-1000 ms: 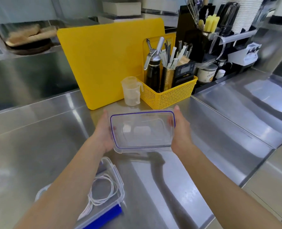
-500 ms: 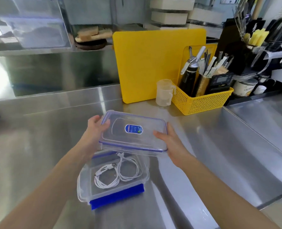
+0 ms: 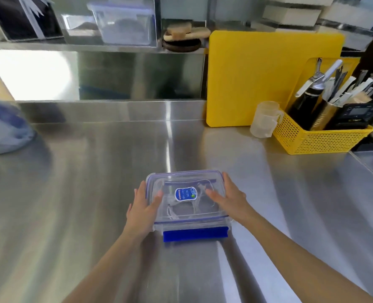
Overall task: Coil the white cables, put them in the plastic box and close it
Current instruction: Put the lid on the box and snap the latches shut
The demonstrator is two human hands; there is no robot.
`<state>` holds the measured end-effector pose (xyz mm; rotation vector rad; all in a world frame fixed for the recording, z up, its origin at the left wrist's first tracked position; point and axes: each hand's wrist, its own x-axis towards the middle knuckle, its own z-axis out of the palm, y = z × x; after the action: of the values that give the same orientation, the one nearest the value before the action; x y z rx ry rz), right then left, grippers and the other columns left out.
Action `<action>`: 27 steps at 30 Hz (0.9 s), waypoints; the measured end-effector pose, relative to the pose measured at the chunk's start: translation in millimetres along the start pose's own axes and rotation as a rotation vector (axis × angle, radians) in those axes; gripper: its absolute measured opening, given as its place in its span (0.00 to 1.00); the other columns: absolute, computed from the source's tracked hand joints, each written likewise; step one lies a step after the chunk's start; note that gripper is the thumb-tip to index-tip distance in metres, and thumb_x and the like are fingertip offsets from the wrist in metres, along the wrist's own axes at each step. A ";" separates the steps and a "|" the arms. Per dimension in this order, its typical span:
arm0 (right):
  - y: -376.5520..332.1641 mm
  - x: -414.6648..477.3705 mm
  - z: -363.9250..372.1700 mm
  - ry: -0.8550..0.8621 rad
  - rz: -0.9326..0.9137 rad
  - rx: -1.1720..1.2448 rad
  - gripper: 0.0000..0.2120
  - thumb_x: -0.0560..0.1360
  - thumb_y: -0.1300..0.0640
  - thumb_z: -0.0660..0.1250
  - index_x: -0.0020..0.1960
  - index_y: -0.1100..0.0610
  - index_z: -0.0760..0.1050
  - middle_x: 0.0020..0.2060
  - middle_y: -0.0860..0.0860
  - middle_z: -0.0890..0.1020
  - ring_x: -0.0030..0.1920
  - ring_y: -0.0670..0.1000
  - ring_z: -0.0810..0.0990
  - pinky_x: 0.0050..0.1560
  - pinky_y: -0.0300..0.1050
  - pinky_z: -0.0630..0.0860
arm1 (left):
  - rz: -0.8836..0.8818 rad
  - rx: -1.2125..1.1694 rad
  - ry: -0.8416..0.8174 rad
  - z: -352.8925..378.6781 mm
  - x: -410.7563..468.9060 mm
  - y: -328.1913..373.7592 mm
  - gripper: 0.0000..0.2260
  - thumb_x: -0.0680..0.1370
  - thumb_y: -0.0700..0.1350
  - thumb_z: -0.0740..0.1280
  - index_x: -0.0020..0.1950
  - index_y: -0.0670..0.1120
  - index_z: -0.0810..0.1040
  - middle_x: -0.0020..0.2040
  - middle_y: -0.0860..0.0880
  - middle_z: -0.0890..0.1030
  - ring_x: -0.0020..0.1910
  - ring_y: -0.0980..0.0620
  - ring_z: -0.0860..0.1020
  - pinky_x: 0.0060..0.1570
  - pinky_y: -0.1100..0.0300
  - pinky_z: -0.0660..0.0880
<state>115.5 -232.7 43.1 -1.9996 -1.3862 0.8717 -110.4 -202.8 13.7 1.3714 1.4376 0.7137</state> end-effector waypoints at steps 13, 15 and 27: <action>9.6 0.4 -0.1 -0.013 0.066 0.141 0.27 0.74 0.45 0.64 0.68 0.46 0.57 0.67 0.49 0.69 0.63 0.52 0.72 0.58 0.51 0.74 | 0.030 -0.053 -0.051 16.6 11.5 0.6 0.22 0.76 0.55 0.58 0.70 0.56 0.61 0.64 0.59 0.72 0.64 0.52 0.72 0.65 0.49 0.70; 9.5 -0.2 -0.7 -0.008 0.073 0.153 0.28 0.74 0.46 0.64 0.69 0.47 0.56 0.68 0.49 0.68 0.63 0.52 0.71 0.59 0.52 0.73 | -0.010 -0.106 -0.068 18.4 10.1 5.5 0.19 0.79 0.50 0.58 0.69 0.56 0.61 0.55 0.63 0.73 0.58 0.52 0.75 0.61 0.51 0.73; 7.6 32.9 -15.8 -0.063 0.344 0.339 0.22 0.73 0.38 0.60 0.58 0.54 0.73 0.55 0.53 0.79 0.49 0.52 0.78 0.51 0.49 0.76 | -0.359 -0.328 -0.190 0.0 63.7 17.9 0.30 0.62 0.66 0.69 0.54 0.46 0.82 0.51 0.42 0.85 0.50 0.41 0.83 0.58 0.42 0.75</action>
<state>140.5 -205.2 41.0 -1.9804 -0.8617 1.2388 -95.6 -138.3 13.9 0.8735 1.3013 0.5388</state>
